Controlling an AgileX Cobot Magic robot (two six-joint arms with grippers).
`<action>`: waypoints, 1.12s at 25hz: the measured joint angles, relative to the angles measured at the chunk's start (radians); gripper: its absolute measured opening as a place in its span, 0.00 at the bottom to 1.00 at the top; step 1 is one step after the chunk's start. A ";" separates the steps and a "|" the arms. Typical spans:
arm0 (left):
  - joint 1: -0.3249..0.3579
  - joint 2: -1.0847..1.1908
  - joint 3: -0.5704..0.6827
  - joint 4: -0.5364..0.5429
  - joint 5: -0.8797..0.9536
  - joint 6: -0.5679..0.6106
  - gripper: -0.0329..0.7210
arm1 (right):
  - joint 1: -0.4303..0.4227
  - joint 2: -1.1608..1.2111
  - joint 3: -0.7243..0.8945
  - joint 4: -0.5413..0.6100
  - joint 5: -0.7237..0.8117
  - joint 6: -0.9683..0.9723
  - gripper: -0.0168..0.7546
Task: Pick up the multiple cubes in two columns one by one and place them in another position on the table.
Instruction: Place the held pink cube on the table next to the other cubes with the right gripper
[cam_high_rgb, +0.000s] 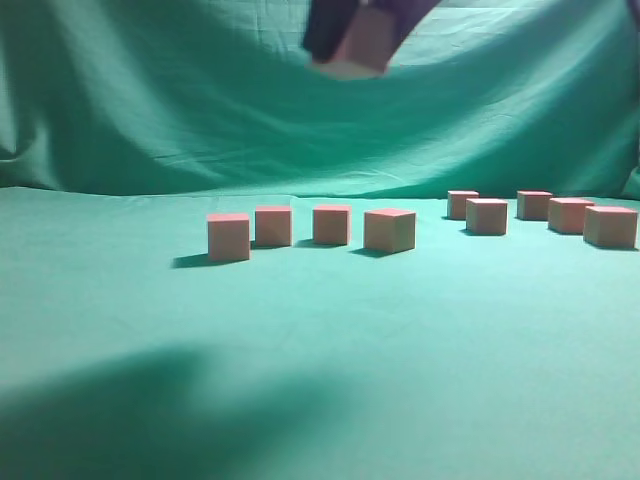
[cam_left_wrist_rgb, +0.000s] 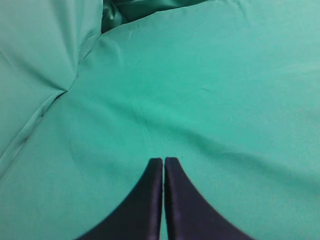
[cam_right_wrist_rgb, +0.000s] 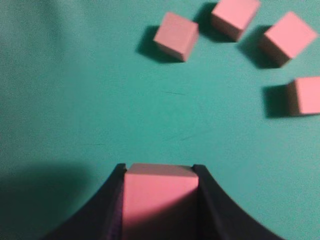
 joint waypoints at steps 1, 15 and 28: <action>0.000 0.000 0.000 0.000 0.000 0.000 0.04 | 0.009 0.025 -0.013 0.020 0.004 -0.021 0.35; 0.000 0.000 0.000 0.000 0.000 0.000 0.04 | 0.063 0.343 -0.253 0.051 -0.036 -0.065 0.35; 0.000 0.000 0.000 0.000 0.000 0.000 0.04 | 0.063 0.439 -0.266 -0.091 -0.091 -0.020 0.35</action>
